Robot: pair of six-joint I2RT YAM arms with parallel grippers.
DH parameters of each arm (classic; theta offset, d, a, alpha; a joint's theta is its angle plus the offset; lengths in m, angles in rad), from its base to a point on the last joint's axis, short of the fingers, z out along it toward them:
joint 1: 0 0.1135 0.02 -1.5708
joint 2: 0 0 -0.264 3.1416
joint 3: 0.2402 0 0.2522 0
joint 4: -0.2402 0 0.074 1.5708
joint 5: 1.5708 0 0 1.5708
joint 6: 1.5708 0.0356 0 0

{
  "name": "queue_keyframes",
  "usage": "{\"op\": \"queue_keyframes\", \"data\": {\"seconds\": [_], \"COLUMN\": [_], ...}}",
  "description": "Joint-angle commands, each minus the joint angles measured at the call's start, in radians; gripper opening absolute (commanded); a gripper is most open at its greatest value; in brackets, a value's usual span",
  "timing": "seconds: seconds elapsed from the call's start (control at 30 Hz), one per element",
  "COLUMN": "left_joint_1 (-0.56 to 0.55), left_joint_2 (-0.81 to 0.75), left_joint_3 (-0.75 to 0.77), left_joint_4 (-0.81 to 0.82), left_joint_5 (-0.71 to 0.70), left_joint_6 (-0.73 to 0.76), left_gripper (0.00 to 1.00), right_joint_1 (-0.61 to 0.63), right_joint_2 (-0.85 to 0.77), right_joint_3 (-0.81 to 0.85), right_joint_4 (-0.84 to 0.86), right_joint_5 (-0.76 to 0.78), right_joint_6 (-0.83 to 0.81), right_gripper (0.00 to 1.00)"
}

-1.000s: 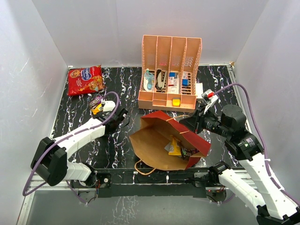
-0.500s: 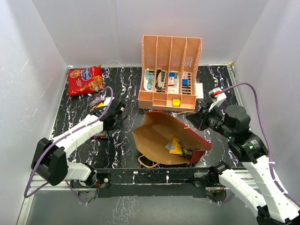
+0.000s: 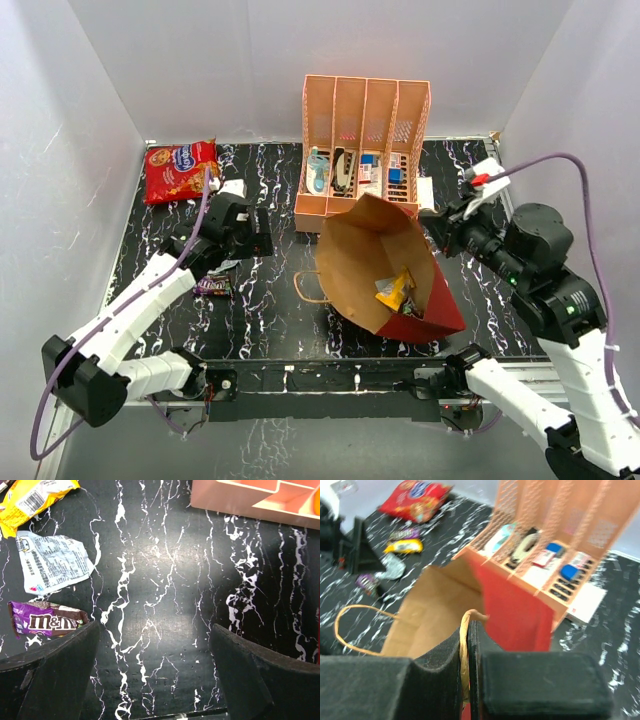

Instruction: Take the snacks out of the paper bag

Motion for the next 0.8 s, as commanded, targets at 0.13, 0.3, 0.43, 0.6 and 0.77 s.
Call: {"op": "queue_keyframes", "data": {"seconds": [0.13,0.3,0.43,0.6,0.77], "left_joint_1": [0.003,0.004,0.002,0.000,-0.001], "left_joint_2": [-0.188,-0.336,-0.413,-0.434,-0.484], "left_joint_3": [-0.027,-0.105,-0.184,-0.294,-0.331], "left_joint_4": [0.080,0.176,0.296,0.465,0.416], "left_joint_5": [0.123,0.286,0.538,0.834,0.808], "left_joint_6": [0.103,0.127,0.124,0.095,0.126], "left_gripper": [0.92,0.93,0.97,0.98,0.98], "right_joint_1": [0.005,0.006,0.007,0.016,0.153], "right_joint_2": [0.107,0.034,-0.024,-0.001,0.047], "right_joint_3": [-0.224,-0.477,-0.560,-0.695,-0.869], "right_joint_4": [0.215,0.516,0.587,0.798,1.186], "right_joint_5": [-0.704,-0.901,-0.888,-0.798,-0.685], "right_joint_6": [0.047,0.283,0.370,0.576,0.809], "right_gripper": [0.08,0.08,0.08,0.08,0.08]}}
